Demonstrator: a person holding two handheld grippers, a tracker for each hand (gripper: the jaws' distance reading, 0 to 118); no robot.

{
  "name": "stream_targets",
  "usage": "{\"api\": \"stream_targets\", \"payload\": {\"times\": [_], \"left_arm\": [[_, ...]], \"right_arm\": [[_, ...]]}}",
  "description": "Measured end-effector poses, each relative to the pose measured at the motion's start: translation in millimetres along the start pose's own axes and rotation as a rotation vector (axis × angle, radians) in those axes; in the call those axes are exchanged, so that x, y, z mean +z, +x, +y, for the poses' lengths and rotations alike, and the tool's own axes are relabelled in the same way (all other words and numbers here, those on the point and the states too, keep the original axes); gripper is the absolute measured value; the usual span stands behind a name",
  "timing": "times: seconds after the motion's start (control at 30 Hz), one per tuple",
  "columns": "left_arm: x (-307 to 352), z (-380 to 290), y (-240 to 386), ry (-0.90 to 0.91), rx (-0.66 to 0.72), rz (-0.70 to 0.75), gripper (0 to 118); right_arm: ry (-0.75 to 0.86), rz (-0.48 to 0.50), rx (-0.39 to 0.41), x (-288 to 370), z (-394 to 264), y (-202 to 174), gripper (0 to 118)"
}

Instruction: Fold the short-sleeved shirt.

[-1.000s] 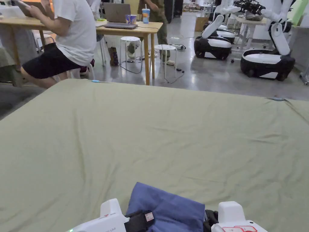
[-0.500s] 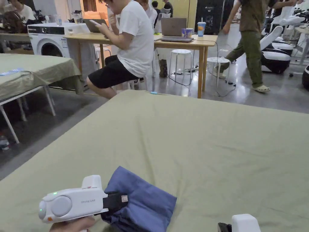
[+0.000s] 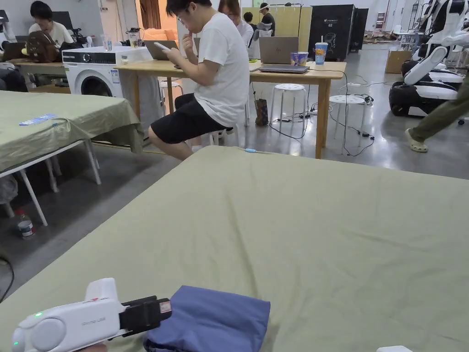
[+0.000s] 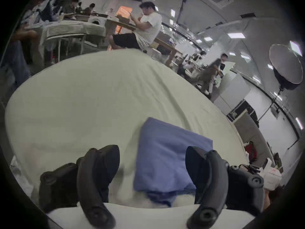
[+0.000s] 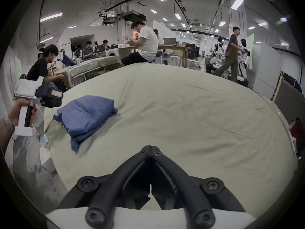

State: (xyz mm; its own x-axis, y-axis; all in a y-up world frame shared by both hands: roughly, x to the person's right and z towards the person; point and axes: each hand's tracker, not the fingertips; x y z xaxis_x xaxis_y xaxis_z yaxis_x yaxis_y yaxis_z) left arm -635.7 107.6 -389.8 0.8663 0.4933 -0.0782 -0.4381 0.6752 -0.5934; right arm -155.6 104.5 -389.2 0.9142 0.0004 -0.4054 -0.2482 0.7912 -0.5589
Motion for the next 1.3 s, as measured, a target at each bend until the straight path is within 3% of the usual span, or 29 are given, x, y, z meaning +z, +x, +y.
{"api": "stream_targets", "payload": {"times": [0.07,0.17,0.2,0.3,0.67,0.87,0.93,1.0,1.07,1.3], "left_arm": [[11.2,3.3,-1.7,0.037,-0.035,0.074,80],[24.2,-0.1,15.9,0.058,-0.031,0.095,20],[27.3,-3.5,32.9,0.071,-0.047,0.109,7],[27.9,-15.0,86.2,0.106,-0.162,0.153,0],[-7.5,-74.6,355.4,0.300,-0.521,0.014,0],[-12.3,-97.2,455.6,0.399,-0.583,-0.004,0],[-7.9,-103.8,478.3,0.413,-0.610,-0.005,0],[5.8,-114.3,499.5,0.426,-0.616,0.003,0],[15.9,-120.0,507.9,0.433,-0.602,-0.031,0],[20.5,-123.1,529.4,0.477,-0.637,-0.010,0]], "right_arm": [[0.010,-0.004,-0.008,5.6,0.1,5.3,0],[0.030,-0.010,-0.022,17.3,-1.5,15.8,0],[0.037,-0.014,-0.026,22.5,-1.5,21.3,0],[0.070,-0.036,-0.041,46.5,-0.7,39.2,0],[0.273,-0.278,-0.113,168.0,12.6,182.0,0],[0.395,-0.422,-0.102,230.9,36.6,247.3,0],[0.423,-0.462,-0.082,252.1,40.5,257.2,0],[0.448,-0.480,-0.110,269.3,39.9,266.2,0],[0.467,-0.451,-0.150,279.5,37.4,271.2,0],[0.467,-0.437,-0.123,276.5,33.7,269.1,0]]}}
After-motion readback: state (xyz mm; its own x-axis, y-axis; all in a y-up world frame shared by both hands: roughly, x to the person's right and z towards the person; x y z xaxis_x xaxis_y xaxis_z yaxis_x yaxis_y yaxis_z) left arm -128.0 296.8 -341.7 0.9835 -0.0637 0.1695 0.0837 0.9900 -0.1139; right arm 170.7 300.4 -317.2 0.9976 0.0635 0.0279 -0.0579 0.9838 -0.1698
